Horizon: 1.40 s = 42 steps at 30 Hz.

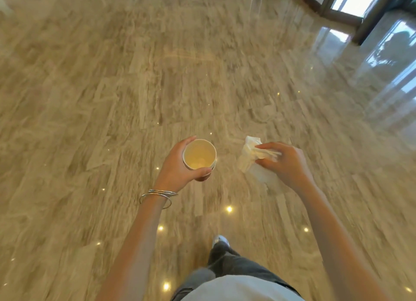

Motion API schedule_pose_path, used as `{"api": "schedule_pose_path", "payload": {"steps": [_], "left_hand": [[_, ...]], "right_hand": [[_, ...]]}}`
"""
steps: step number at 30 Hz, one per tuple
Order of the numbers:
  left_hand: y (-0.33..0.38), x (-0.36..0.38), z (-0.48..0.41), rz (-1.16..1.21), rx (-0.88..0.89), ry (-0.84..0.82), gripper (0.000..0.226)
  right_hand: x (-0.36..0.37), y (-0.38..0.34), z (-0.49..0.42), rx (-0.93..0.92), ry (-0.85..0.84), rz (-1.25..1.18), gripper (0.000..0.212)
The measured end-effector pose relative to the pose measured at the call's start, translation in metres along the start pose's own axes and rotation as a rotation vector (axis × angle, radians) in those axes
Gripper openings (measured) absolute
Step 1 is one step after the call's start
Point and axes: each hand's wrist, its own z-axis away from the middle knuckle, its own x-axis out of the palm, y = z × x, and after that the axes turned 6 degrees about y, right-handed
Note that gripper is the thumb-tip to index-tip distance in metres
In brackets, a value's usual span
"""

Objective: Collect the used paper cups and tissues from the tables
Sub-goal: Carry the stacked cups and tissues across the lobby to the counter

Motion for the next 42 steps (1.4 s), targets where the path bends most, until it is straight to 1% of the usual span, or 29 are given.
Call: {"api": "schedule_pose_path", "payload": {"steps": [6,13,19,22,27,31,35,42], "left_hand": [[0.004,0.014,-0.118,-0.013,0.005,0.030,0.085],[-0.014,0.027,-0.257,-0.003,-0.002,-0.029,0.084],[-0.009,0.017,-0.419,0.024,0.009,-0.050,0.083],[0.001,0.015,-0.497,0.025,0.033,-0.055,0.082],[0.007,0.019,-0.600,0.020,0.053,-0.055,0.082],[-0.004,0.032,-0.671,0.010,0.024,-0.062,0.084],[-0.011,0.053,-0.760,0.014,0.004,-0.052,0.084],[0.022,0.094,-0.948,0.045,0.014,-0.018,0.084]], "right_hand": [[0.003,-0.006,-0.119,-0.005,-0.002,-0.006,0.027],[0.033,0.005,-0.250,0.030,-0.031,-0.033,0.028],[0.045,-0.023,-0.402,0.025,0.020,-0.039,0.026],[0.044,-0.039,-0.475,0.041,0.048,-0.089,0.028],[0.050,-0.046,-0.573,0.030,0.089,-0.101,0.029],[0.064,-0.036,-0.649,0.024,0.054,-0.036,0.027],[0.069,-0.027,-0.748,0.001,0.022,-0.014,0.026],[0.039,-0.035,-0.941,0.015,0.021,-0.052,0.025]]}}
